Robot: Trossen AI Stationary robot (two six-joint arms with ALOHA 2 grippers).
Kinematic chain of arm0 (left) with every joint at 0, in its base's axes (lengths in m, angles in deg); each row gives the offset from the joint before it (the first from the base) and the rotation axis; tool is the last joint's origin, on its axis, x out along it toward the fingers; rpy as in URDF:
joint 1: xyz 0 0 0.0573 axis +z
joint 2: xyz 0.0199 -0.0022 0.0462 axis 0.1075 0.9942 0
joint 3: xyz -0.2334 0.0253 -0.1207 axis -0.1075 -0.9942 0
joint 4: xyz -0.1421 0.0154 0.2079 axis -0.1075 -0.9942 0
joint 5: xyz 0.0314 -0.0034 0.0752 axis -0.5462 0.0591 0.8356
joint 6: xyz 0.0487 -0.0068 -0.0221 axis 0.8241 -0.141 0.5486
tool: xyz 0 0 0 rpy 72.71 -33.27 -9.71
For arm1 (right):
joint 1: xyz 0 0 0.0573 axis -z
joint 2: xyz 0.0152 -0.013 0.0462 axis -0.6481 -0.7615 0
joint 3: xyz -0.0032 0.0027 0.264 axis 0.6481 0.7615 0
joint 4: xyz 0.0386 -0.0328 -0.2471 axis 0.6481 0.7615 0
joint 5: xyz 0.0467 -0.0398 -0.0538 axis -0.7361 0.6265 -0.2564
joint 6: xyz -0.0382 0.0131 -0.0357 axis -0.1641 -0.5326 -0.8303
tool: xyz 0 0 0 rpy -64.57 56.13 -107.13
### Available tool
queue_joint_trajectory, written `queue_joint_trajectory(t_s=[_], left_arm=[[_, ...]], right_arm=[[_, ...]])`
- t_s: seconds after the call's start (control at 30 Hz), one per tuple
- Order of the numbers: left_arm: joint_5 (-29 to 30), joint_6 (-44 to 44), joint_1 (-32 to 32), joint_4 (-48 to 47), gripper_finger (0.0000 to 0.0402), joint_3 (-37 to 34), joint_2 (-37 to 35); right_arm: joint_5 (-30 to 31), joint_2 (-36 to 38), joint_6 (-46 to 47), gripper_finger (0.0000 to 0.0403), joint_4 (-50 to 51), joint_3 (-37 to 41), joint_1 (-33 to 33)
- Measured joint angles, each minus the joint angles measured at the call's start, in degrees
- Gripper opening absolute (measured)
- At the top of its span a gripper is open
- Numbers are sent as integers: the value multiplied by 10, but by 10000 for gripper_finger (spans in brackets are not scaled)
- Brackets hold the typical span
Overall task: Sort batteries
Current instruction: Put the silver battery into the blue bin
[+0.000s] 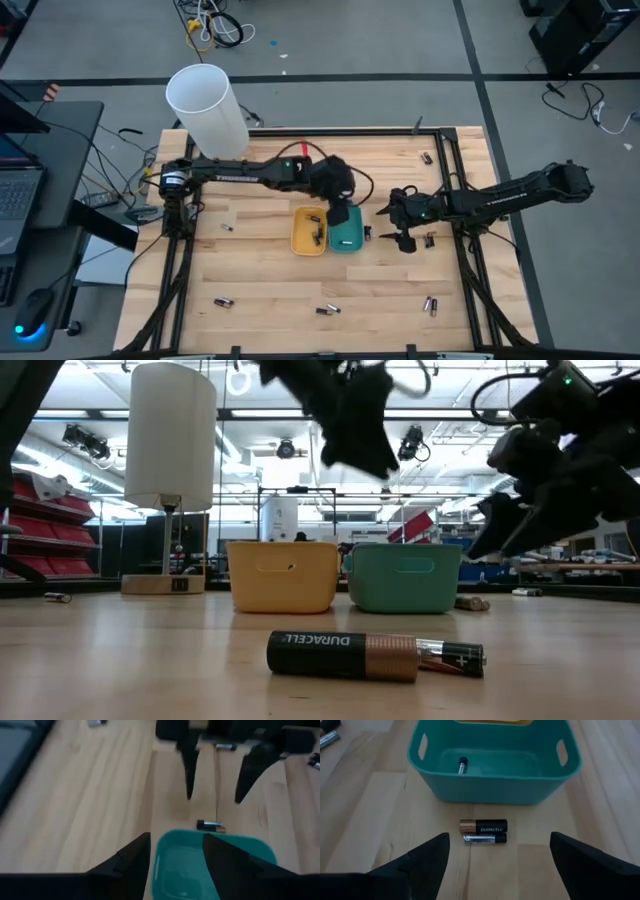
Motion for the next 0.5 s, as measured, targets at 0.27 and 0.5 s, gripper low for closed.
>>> queue_joint_trajectory(t_s=[0.27, 0.5], left_arm=[[10, 23, 11, -31, 194, 111, -19], [10, 20, 26, -38, 193, 145, -52]], right_arm=[[12, -88, 37, 349, -121, 44, 0], [13, -190, 29, 350, -215, 43, 0]])
